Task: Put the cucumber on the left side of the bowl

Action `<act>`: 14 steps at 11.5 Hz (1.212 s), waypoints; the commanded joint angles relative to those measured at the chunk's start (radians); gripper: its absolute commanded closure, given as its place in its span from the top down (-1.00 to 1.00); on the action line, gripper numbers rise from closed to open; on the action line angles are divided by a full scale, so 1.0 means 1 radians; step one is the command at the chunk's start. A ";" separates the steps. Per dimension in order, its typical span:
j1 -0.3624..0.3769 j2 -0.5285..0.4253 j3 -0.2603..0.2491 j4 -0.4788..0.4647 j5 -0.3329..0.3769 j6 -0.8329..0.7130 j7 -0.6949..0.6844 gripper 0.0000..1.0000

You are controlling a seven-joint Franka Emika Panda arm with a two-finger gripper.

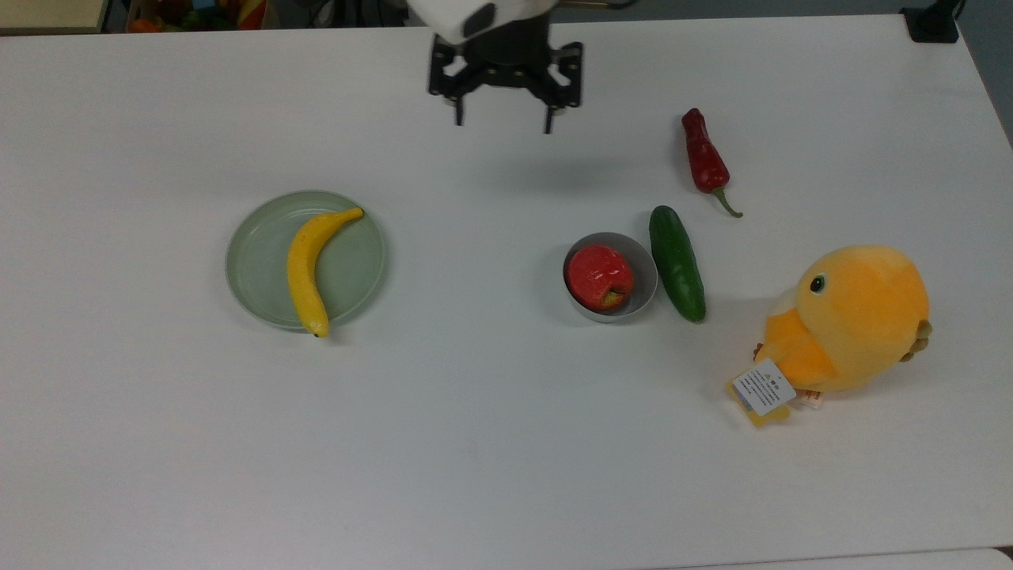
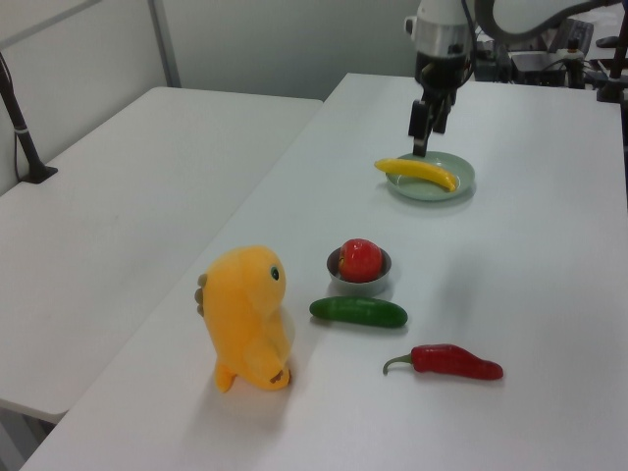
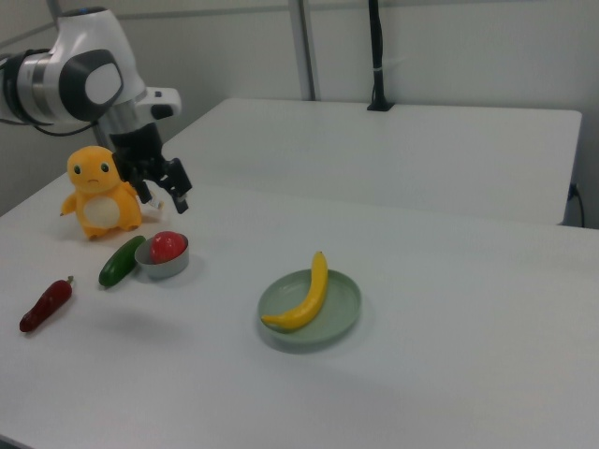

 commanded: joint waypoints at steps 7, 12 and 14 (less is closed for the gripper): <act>-0.053 -0.114 -0.086 -0.044 -0.006 -0.043 -0.122 1.00; -0.121 -0.107 0.038 -0.056 -0.002 -0.035 -0.121 1.00; -0.121 -0.103 0.049 -0.056 0.000 -0.037 -0.119 1.00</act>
